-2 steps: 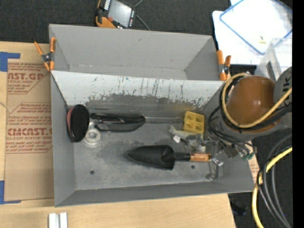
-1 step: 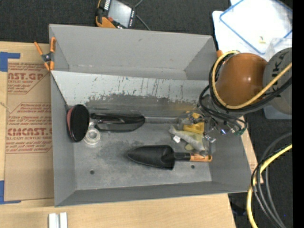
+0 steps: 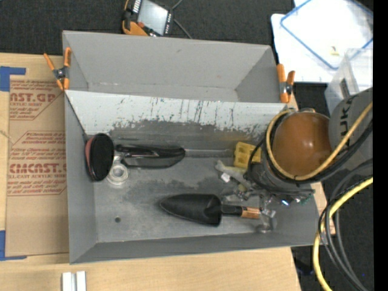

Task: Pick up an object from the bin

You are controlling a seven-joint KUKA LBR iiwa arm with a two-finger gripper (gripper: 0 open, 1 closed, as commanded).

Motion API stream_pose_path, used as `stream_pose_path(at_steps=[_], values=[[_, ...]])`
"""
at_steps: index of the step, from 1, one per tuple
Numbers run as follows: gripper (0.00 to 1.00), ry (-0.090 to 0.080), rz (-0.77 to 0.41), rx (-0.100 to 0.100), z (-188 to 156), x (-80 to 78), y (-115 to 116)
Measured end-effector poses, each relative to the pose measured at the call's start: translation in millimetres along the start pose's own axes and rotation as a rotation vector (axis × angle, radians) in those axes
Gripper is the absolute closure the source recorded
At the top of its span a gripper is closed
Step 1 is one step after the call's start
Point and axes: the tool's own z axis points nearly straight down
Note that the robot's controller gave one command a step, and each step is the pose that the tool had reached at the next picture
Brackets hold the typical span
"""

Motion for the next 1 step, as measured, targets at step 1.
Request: stream_pose_path(at_steps=[1], values=[[0.00, 0.001, 0.011, -0.001, -1.7, -7.3, -4.0]])
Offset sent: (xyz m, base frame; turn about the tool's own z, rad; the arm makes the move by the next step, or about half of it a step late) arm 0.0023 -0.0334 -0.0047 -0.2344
